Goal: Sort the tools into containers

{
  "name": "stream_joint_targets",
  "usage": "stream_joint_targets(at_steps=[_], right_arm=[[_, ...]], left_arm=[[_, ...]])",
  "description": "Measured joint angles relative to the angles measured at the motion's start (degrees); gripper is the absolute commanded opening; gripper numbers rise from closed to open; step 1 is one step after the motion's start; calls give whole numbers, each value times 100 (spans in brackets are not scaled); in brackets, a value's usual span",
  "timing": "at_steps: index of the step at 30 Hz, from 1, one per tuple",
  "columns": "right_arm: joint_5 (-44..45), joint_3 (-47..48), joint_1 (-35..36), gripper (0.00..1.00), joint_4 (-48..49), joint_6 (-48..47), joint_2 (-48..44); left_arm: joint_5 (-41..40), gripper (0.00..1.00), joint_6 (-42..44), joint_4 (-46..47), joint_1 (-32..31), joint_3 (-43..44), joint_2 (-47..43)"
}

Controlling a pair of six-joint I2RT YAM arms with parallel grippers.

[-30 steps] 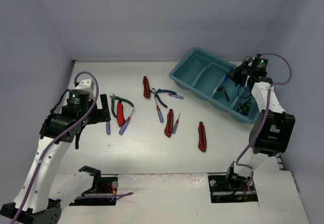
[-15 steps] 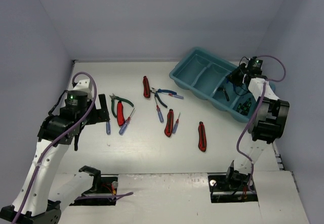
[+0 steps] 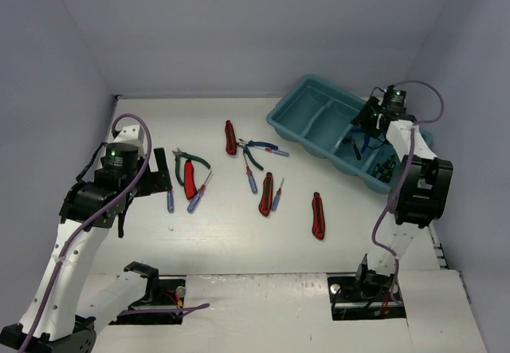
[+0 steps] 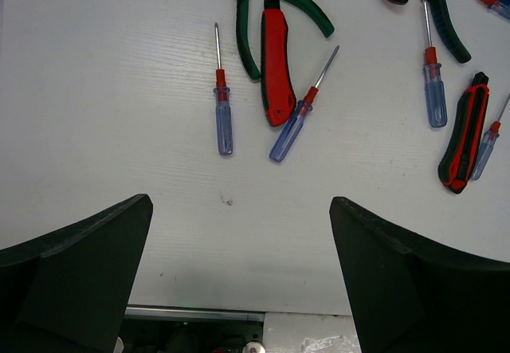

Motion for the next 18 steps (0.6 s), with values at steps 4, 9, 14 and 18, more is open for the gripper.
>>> stream_joint_targets(at_steps=[4, 9, 14, 18], right_arm=[[249, 417, 810, 50, -293, -929, -185], [485, 917, 2286, 52, -493, -2187, -354], [570, 1131, 3398, 52, -732, -2932, -182], [672, 1349, 3806, 52, -854, -3264, 313]], left_arm=[[3, 92, 8, -2, 0, 0, 38], [12, 92, 71, -2, 0, 2, 53], [20, 92, 131, -1, 0, 2, 56], [24, 92, 134, -2, 0, 0, 27]])
